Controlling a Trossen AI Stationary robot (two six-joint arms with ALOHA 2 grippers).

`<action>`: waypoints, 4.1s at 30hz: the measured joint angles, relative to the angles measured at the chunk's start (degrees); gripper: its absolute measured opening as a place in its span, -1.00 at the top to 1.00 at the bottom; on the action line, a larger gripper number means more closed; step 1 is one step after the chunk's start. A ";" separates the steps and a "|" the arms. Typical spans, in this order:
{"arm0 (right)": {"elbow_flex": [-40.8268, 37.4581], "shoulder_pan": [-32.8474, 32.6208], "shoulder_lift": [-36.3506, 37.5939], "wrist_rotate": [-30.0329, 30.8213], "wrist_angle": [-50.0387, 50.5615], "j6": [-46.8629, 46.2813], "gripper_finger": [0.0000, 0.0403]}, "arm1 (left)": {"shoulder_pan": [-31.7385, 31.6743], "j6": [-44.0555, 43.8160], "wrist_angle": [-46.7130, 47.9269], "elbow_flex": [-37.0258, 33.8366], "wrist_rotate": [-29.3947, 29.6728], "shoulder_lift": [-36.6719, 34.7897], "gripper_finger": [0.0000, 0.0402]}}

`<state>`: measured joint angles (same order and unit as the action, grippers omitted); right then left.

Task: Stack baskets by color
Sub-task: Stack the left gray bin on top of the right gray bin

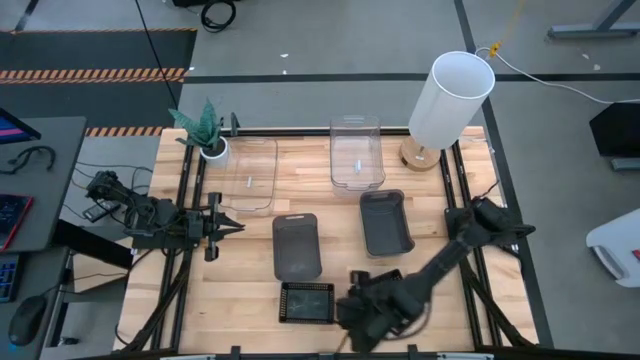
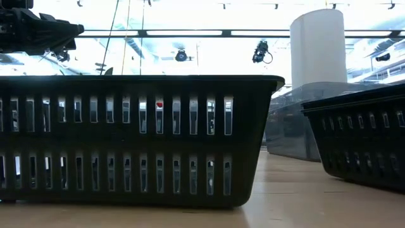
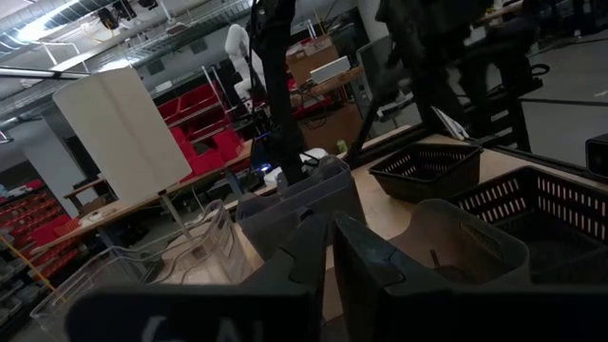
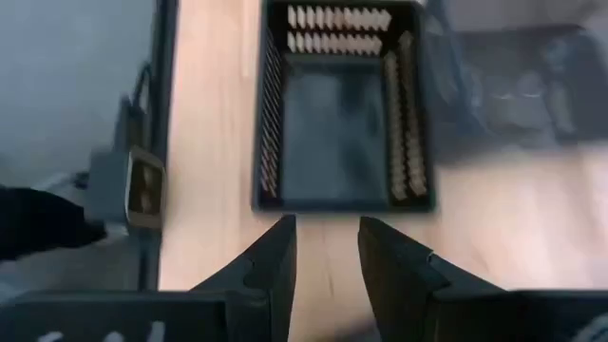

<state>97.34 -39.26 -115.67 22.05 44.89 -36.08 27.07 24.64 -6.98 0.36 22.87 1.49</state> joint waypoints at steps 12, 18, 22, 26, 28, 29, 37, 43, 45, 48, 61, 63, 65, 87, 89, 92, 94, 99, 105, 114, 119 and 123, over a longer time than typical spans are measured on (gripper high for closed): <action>-0.07 12.91 -2.30 -5.73 -5.97 24.35 0.39 | 0.02 -0.02 -0.02 0.02 0.00 -0.02 0.87; -0.04 19.23 -2.16 -11.80 -10.96 34.22 0.38 | 0.00 -0.02 -0.02 0.02 0.00 -0.02 0.85; -0.04 22.01 -2.37 -18.59 -12.58 34.86 0.33 | 0.02 0.00 -0.01 0.02 0.00 -0.02 0.83; -0.04 22.54 -2.34 -21.05 -15.82 33.64 0.26 | 0.01 -0.01 0.00 0.01 0.00 -0.01 0.84; -0.03 22.03 -2.62 -21.28 -18.05 33.34 0.21 | 0.02 -0.01 -0.04 0.01 0.00 -0.02 0.85; 0.04 21.71 -3.08 -21.31 -19.08 33.27 0.18 | 0.01 0.00 -0.03 0.01 0.00 -0.02 0.86; 0.07 19.11 -7.57 -15.88 -26.72 34.70 -0.02 | 0.02 -0.02 0.01 0.00 0.00 0.00 0.86; -0.06 19.02 -10.75 -11.23 -29.54 34.36 -0.09 | 0.02 0.00 0.08 0.02 0.00 0.00 0.83; -0.02 19.03 -10.89 -10.17 -29.44 34.34 -0.09 | 0.02 -0.02 0.02 0.00 0.00 -0.02 0.84; -0.07 19.06 -11.52 -9.68 -29.82 34.19 -0.09 | 0.01 -0.02 0.03 0.02 0.00 0.00 0.86; -3.02 20.53 -11.83 -8.74 -32.78 34.15 -0.09 | 0.02 -0.01 0.00 0.01 0.00 0.00 0.83; -3.65 21.00 -11.83 -8.61 -32.72 34.14 -0.08 | 0.02 -0.02 -0.02 0.01 0.00 -0.01 0.83; -3.75 21.44 -11.83 -8.61 -32.25 34.15 -0.07 | 0.02 0.00 0.00 0.02 0.00 0.00 0.84; -3.72 24.62 -11.83 -11.27 -27.27 34.34 0.41 | 0.01 -0.01 -0.01 0.01 0.00 -0.01 0.86; -3.72 24.62 -11.83 -11.21 -27.22 34.34 0.51 | 0.02 -0.02 0.00 0.01 0.00 0.00 0.87; -3.72 24.56 -11.83 -11.40 -27.17 34.34 0.68 | 0.02 -0.02 -0.02 0.02 0.00 0.00 0.87; -3.72 24.39 -11.81 -11.59 -27.11 34.39 0.80 | 0.01 -0.02 -0.01 0.02 0.00 0.00 0.86; -3.69 24.15 -11.74 -12.67 -26.80 35.55 0.95 | 0.02 0.00 -0.01 0.01 0.00 0.00 0.83; -3.53 24.18 -9.71 -12.65 -22.95 36.05 0.94 | 0.00 -0.01 -0.01 0.02 0.00 -0.01 0.86; -2.54 21.64 2.11 -8.95 -10.95 34.79 0.96 | 0.00 0.00 0.08 0.02 0.00 0.00 0.85; -2.56 18.94 9.56 -8.10 -3.66 32.84 0.96 | 0.02 -0.02 0.00 0.02 0.00 -0.02 0.83; -2.60 16.43 14.91 -7.99 3.68 28.41 0.96 | 0.01 -0.01 -0.02 0.02 0.00 -0.02 0.85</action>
<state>94.74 -22.83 -100.76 14.06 48.57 -7.67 27.08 24.63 -7.00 0.38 22.87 1.48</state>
